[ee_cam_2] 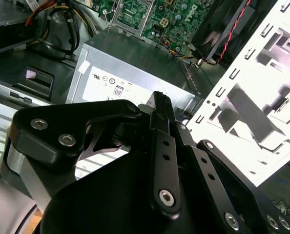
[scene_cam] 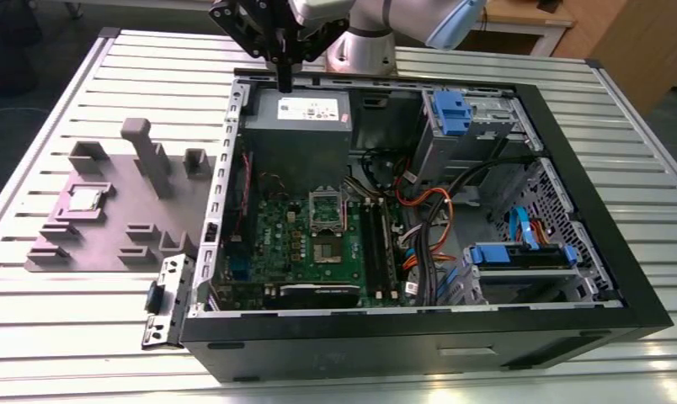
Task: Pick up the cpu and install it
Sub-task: 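Reach for the cpu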
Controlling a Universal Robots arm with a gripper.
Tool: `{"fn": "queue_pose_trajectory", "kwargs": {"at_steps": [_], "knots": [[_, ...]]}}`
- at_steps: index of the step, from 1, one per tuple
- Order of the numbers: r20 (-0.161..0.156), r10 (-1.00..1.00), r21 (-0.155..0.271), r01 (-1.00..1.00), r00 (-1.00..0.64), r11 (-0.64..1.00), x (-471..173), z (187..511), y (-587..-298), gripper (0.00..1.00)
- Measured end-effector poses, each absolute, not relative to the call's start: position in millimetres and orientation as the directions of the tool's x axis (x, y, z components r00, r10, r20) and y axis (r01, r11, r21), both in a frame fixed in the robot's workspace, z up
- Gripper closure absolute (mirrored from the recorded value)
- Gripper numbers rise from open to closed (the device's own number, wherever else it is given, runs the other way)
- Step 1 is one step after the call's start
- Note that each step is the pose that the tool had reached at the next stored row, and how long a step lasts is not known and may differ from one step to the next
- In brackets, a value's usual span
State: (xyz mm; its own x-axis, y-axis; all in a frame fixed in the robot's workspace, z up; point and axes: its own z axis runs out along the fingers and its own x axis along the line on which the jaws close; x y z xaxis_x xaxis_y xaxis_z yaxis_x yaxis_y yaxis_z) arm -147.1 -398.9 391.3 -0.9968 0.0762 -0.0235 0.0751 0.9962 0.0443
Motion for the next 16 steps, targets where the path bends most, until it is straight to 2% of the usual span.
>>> {"fn": "queue_pose_trajectory", "kwargs": {"at_steps": [16], "knots": [[-0.024, 0.076, 0.044, 0.075, -0.997, 0.996, -154.6, 390.8, -399.1, 0.89]]}}
